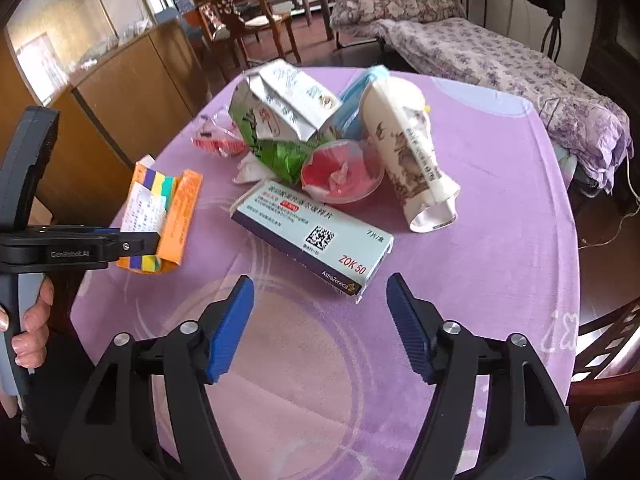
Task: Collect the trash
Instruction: 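Grasp the orange-striped box with the left tool while the right tool grasps the white medicine box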
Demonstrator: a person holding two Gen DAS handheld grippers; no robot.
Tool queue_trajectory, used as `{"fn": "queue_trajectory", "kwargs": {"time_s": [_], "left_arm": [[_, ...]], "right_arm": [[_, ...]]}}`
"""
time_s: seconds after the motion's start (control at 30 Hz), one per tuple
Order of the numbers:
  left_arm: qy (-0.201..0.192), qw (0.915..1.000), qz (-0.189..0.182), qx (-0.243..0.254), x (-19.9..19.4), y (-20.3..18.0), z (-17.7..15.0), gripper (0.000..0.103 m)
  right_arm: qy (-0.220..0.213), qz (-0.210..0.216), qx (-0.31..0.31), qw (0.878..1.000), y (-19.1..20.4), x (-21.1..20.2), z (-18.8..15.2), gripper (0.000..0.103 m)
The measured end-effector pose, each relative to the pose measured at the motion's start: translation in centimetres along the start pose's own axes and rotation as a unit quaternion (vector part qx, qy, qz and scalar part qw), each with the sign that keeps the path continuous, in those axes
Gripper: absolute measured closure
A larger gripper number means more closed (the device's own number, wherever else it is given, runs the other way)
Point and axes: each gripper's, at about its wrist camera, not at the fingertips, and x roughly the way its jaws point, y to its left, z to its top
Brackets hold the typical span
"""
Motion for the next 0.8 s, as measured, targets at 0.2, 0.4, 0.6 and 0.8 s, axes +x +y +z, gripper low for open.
{"fn": "queue_trajectory", "kwargs": {"time_s": [0.2,0.4,0.6,0.8], "left_arm": [[0.007,0.9994,-0.022,-0.026,0.0,0.4,0.0,0.037],[0.020,0.9974,-0.038,-0.058,0.1,0.5,0.9,0.025],[0.023,0.9971,-0.019,-0.070,0.6,-0.5,1.8,0.021],[0.025,0.9967,0.006,-0.077,1.0,-1.1,2.8,0.021]], "right_arm": [[0.013,-0.025,-0.014,1.000,0.3,1.5,0.9,0.032],[0.005,-0.039,-0.043,0.998,0.8,2.3,1.5,0.026],[0.005,0.025,-0.048,0.998,1.2,1.8,1.2,0.026],[0.025,0.138,-0.071,0.988,2.7,0.4,0.0,0.026]]}}
